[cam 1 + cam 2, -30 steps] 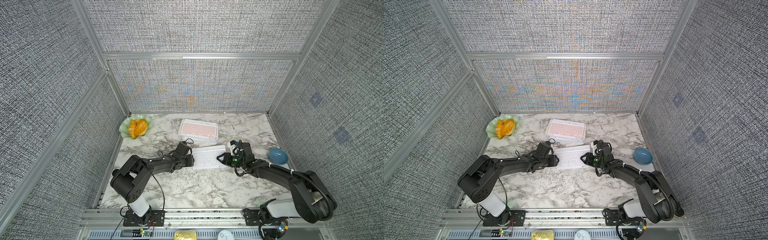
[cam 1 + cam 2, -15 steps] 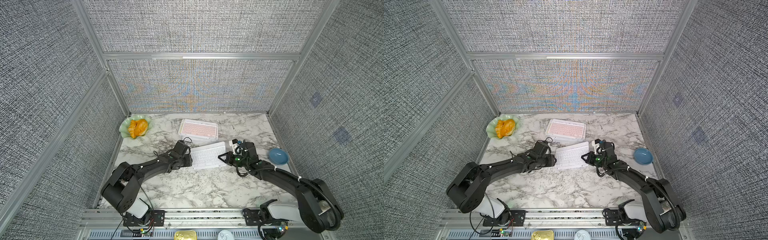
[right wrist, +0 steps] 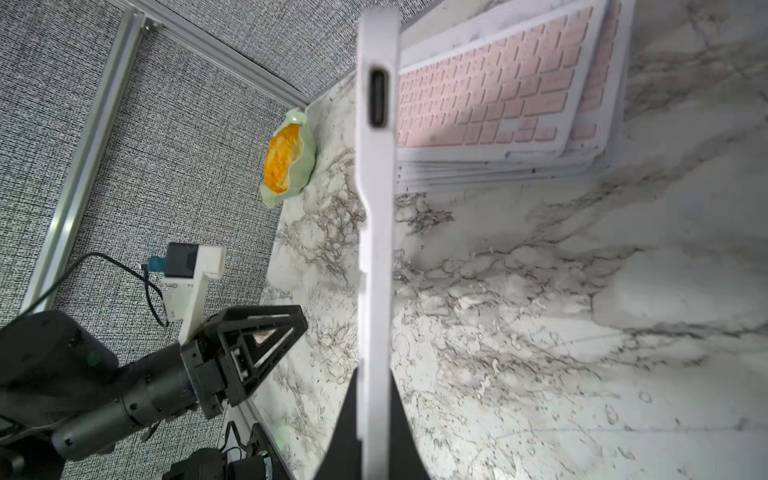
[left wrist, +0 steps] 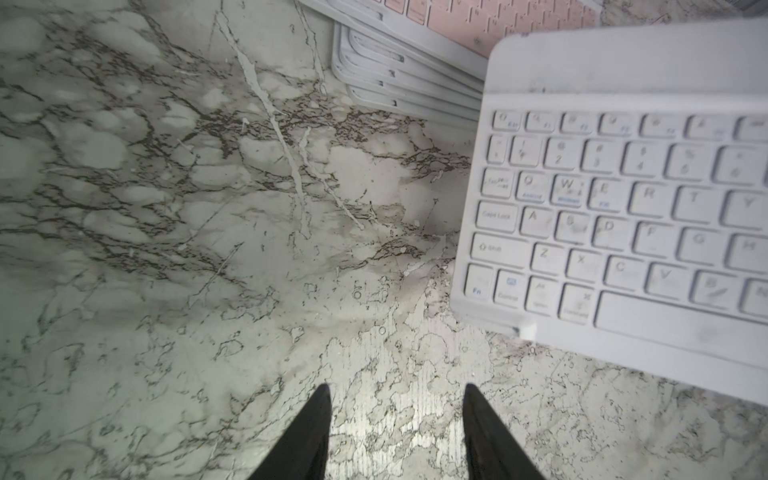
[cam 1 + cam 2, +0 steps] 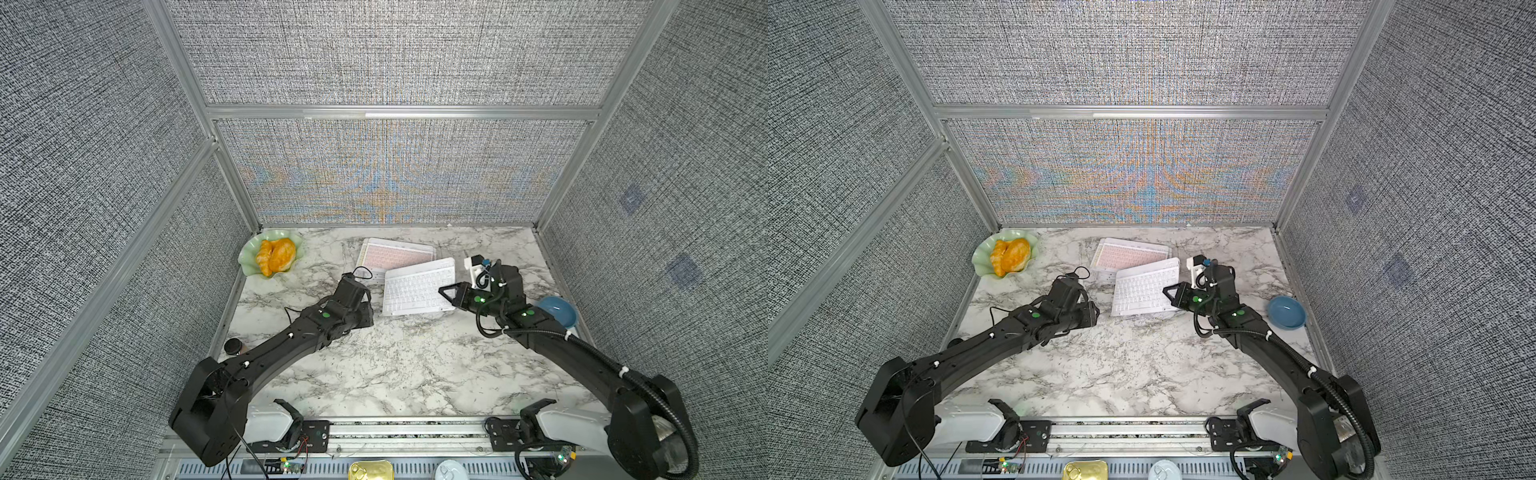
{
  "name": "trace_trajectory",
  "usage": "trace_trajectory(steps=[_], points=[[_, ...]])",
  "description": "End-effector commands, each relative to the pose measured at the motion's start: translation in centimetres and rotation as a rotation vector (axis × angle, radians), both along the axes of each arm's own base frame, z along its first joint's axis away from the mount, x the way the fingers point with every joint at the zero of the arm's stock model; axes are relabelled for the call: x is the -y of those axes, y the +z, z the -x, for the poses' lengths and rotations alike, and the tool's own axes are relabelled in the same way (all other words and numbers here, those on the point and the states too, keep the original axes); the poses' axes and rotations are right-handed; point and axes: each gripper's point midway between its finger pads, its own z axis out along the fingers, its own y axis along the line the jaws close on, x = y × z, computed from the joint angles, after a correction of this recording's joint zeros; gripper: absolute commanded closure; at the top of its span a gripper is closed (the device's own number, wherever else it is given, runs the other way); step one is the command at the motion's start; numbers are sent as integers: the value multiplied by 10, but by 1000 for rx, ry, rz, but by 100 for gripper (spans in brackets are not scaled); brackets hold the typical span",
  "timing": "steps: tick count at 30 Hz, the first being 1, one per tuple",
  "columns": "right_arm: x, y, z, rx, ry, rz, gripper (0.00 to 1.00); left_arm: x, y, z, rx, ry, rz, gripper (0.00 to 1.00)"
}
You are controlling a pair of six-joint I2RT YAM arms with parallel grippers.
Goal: Stack the numeric keypads
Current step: Pick up the numeric keypad from the center of the board, then place the numeric keypad at the numeric keypad.
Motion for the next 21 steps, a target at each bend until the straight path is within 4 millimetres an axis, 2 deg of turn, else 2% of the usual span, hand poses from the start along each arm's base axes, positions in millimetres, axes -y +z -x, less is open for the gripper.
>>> trace_trajectory(steps=[1, 5, 7, 14, 21], points=[[-12, 30, -20, 89, 19, -62, 100, -7, 1, 0, 5, 17, -24, 47], [-25, 45, -54, 127, 25, -97, 100, -8, 4, -1, 10, 19, -28, 47], [-30, 46, -71, 144, 30, -113, 100, -9, 3, -1, 10, 20, -30, 47], [-34, 24, -139, 98, -2, -205, 100, -10, 1, -4, 10, 26, -28, 46], [-34, -6, -184, 32, -29, -285, 100, -12, -4, -6, -2, 26, -57, 46]])
